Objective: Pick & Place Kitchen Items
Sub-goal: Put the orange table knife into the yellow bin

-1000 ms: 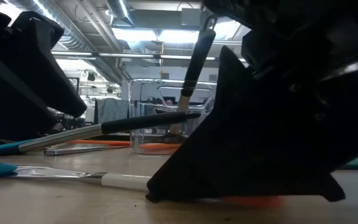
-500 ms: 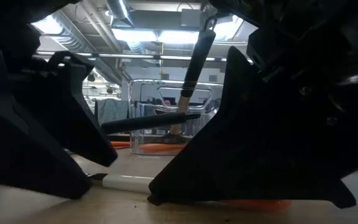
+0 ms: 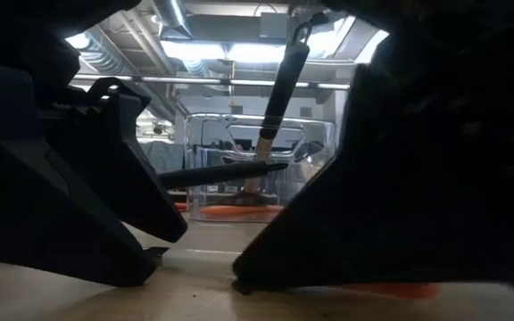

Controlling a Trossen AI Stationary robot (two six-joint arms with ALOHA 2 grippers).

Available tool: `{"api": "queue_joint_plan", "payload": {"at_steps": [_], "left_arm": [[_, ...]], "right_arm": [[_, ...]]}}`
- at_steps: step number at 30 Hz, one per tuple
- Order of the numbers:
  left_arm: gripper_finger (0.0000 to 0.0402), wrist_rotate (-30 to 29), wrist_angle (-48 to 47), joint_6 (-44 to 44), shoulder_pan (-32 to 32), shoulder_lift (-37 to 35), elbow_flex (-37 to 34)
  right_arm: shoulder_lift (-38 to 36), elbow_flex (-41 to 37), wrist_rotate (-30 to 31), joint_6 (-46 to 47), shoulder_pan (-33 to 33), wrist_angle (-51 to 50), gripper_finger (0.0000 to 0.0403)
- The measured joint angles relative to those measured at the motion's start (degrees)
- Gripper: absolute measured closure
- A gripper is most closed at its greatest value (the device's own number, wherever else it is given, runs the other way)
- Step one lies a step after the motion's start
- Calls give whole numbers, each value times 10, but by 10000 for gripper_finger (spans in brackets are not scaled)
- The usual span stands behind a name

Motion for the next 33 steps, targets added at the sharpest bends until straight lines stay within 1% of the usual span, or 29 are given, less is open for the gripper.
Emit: {"api": "queue_joint_plan", "payload": {"at_steps": [4,7,10,14,16,19,22,24,25,29,33], "left_arm": [[213,2,-1,-1,0,0,0],[213,3,-1,-1,0,1,0],[213,4,-2,-1,0,1,0],[223,7,-1,-1,2,1,0],[236,13,0,-1,6,1,0],[272,31,0,1,16,1,-1],[328,50,0,0,26,1,-1],[370,79,-7,10,33,1,0],[372,82,-7,-5,35,1,0],[372,82,-20,-22,35,1,1],[372,74,-23,-17,32,1,1]], "right_arm": [[-14,0,5,-3,1,-13,345],[-15,0,17,-3,2,-6,346],[-16,0,18,-3,1,-3,346],[-16,0,20,-7,1,0,346],[-16,0,19,-7,1,2,346],[-16,0,19,-10,1,3,346],[-16,0,20,-19,1,10,346],[-18,0,31,-32,1,11,347],[-18,2,39,-28,0,20,351],[-21,3,32,-39,2,19,352],[-20,23,19,-65,3,-8,350]]}}
